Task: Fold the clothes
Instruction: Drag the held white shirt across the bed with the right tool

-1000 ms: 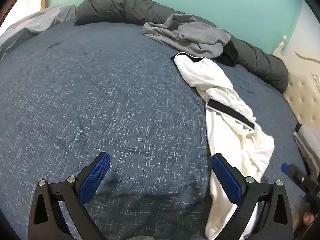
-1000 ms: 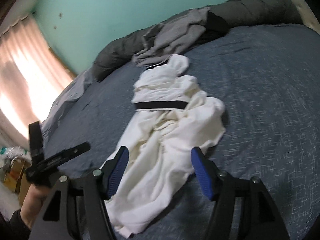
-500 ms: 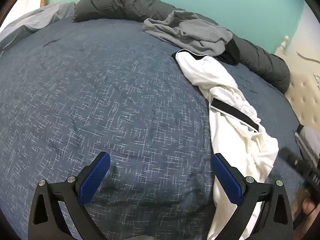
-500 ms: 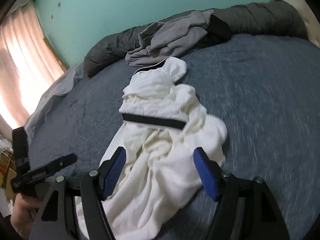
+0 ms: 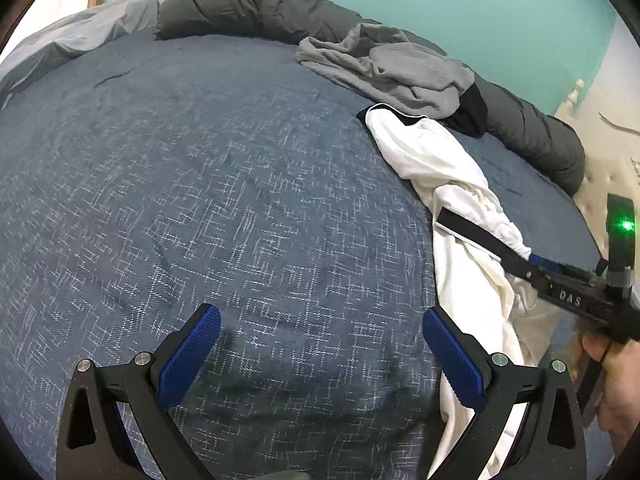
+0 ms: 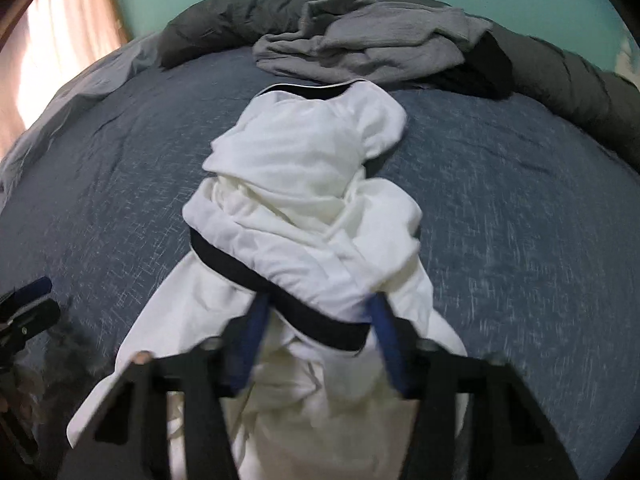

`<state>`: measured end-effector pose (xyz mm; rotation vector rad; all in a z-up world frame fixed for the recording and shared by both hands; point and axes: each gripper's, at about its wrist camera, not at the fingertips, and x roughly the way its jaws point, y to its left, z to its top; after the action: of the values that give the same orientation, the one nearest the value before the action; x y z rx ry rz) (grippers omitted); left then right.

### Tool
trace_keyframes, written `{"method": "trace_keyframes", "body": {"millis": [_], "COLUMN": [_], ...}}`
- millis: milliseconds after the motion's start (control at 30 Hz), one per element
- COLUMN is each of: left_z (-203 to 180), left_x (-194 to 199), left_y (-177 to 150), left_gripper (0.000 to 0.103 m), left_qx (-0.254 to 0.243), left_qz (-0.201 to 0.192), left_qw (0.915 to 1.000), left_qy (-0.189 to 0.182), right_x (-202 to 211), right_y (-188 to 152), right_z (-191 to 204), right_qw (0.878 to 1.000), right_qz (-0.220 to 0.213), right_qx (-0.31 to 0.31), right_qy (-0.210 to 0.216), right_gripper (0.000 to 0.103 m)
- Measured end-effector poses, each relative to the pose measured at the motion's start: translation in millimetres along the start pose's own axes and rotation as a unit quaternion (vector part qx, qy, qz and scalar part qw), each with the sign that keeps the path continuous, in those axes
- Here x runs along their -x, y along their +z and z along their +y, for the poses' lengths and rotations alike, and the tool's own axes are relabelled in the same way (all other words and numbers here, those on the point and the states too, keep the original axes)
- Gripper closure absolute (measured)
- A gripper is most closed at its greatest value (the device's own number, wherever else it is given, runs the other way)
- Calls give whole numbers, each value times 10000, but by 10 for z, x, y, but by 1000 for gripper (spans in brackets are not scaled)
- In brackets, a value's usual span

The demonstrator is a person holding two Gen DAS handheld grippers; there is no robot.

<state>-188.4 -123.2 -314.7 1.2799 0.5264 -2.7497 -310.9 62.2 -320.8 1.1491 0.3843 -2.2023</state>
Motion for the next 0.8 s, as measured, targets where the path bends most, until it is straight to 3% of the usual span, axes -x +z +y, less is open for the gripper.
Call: {"method": "trace_keyframes", "body": {"millis": [33,67,167,400,500,633,800], "left_z": [12,21,31,23,7,-1,22], "left_x": [-4,-7,-15,-10,-25,-33,-52], "left_y": [4,7,0,-19,-22,-29,-22], "left_gripper": [0,0,0,0,0,0,0], "left_qx": [15,40,39,40,13,-25,-3], "left_qz": [2,7,18,41,66,65,86], "left_qw": [10000,10000,10000,9999,9999,9999,9999], "left_qy": [-3,-9,-21,-100,-132,-133,-112], "right_x": [3,14,156,662,891,1115,1239], "right_y": [22,46,158,521,599,473,196], "right_z": [14,21,-35,-532,-901,-1482,-1843], "right_qw": [10000,9999,9998,9944,9850,9612,9550], "right_qz": [4,13,-183,-802,-1135,-1444,-1316], "right_qx": [90,130,61,-549,-1131,-2191,-2351], "right_qy": [4,10,-14,-404,-646,-847,-1245], "right_gripper": [82,88,94,96,97,97,97]}}
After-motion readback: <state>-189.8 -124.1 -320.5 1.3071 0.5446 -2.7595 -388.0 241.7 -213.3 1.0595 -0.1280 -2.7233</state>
